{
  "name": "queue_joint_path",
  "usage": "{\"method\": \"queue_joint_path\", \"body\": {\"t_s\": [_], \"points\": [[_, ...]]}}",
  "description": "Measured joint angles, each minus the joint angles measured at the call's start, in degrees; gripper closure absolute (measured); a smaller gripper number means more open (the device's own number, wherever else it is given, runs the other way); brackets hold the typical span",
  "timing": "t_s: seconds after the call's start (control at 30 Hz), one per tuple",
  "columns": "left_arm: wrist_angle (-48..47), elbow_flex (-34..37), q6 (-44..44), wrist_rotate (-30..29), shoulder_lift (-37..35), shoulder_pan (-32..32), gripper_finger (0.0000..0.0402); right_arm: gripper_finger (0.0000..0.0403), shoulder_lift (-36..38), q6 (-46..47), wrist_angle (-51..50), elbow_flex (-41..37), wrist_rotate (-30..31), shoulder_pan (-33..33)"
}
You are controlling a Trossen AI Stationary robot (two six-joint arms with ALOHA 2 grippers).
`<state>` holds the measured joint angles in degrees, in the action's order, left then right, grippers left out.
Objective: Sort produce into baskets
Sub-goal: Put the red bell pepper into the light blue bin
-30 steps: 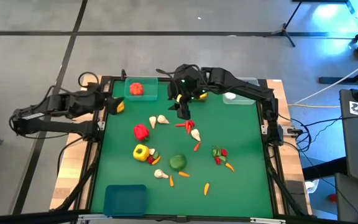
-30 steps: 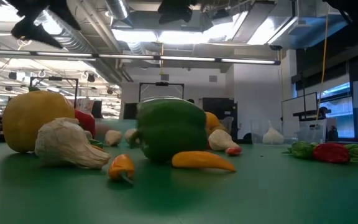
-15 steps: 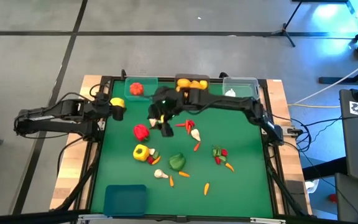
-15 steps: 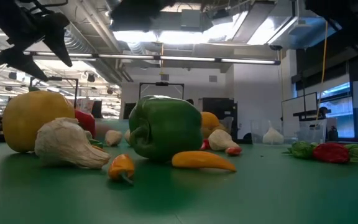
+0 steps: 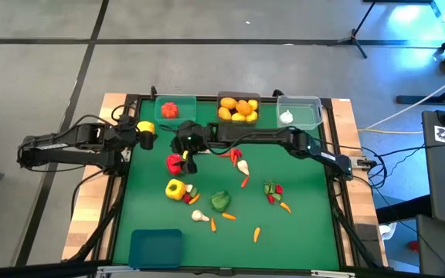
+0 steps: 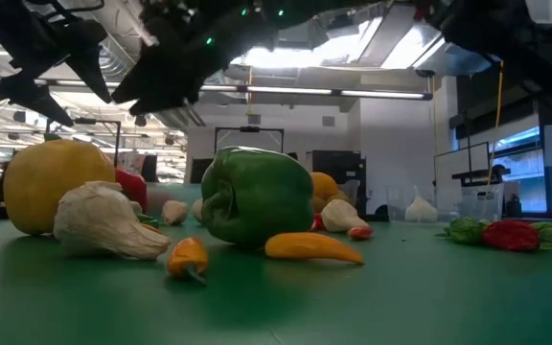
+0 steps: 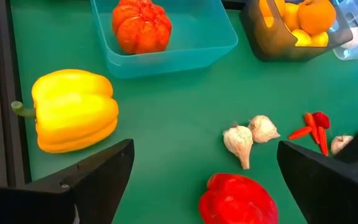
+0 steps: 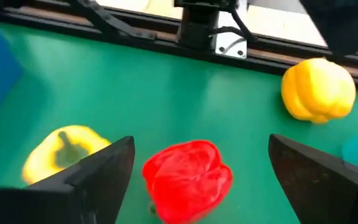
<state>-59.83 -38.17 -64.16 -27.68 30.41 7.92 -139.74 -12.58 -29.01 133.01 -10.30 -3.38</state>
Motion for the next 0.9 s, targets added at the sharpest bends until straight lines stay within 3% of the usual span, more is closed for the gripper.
{"method": "queue_joint_path", "body": {"t_s": [0.33,0.47,0.7,0.9], "points": [[-0.1,0.0,-1.5,0.0,0.0,0.0,0.0013,0.0038,-6.0,3.7,6.2,0.0,3.0,0.4],[-0.2,0.0,-1.5,0.0,0.1,0.0,0.0013,0.003,-7.9,6.0,5.4,0.0,6.9,0.4],[-0.2,0.0,-1.8,-0.4,0.1,0.0,0.0013,0.002,-9.9,8.6,5.4,0.3,7.4,0.3],[-0.2,0.0,-1.8,-0.9,0.1,0.0,0.0013,0.0037,-9.9,9.8,4.1,0.3,7.1,-0.1]]}}
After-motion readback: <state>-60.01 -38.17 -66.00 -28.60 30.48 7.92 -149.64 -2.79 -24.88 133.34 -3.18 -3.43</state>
